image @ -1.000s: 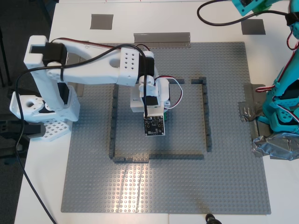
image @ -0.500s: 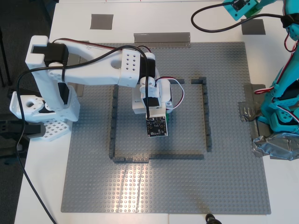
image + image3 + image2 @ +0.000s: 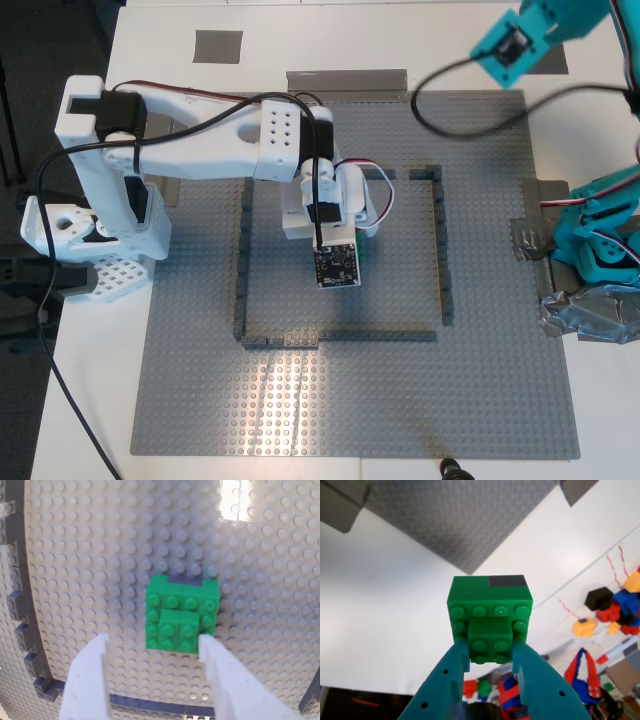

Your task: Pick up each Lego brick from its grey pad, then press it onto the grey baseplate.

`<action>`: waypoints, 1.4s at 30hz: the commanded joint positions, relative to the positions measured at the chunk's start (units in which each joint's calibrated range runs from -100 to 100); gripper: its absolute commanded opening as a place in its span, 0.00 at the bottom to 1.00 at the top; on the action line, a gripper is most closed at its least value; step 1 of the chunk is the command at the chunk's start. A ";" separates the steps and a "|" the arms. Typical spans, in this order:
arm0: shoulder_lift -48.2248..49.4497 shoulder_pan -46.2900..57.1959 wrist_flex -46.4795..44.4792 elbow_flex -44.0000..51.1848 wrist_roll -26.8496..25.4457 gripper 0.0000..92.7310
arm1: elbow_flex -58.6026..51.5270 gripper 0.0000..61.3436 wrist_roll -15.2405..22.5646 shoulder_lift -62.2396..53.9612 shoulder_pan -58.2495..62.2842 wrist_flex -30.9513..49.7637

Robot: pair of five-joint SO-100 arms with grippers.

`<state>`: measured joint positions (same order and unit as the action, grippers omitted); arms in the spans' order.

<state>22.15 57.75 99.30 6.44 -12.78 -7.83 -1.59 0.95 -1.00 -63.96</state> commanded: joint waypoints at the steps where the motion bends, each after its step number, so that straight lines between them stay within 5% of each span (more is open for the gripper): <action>1: 6.44 -1.42 0.70 -6.57 -0.43 0.00 | 9.32 0.37 -0.34 -1.38 -0.49 -4.06; 9: 6.61 -8.53 0.70 -7.66 -0.48 0.00 | 14.20 0.39 0.78 -6.96 -1.58 -11.47; 14: 6.61 -11.72 0.70 -7.39 -0.48 0.00 | 14.02 0.05 0.98 -12.71 -2.74 -15.54; 16: 6.69 -12.45 0.70 -7.39 -0.48 0.00 | 13.48 0.01 1.71 -15.20 -3.97 -17.25; 28: 6.61 -20.57 0.70 -11.00 -5.51 0.00 | 10.41 0.00 2.54 -28.42 -20.73 -26.12; 34: 6.61 -25.87 0.70 -19.13 -8.54 0.00 | 1.92 0.00 0.78 -34.77 -38.35 -20.09; 42: 6.35 -34.28 0.70 -21.11 -8.15 0.00 | 3.00 0.00 -1.27 -30.22 -46.84 -17.98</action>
<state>27.90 26.45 99.39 -14.73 -20.98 -7.06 -1.83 -30.48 -45.45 -82.86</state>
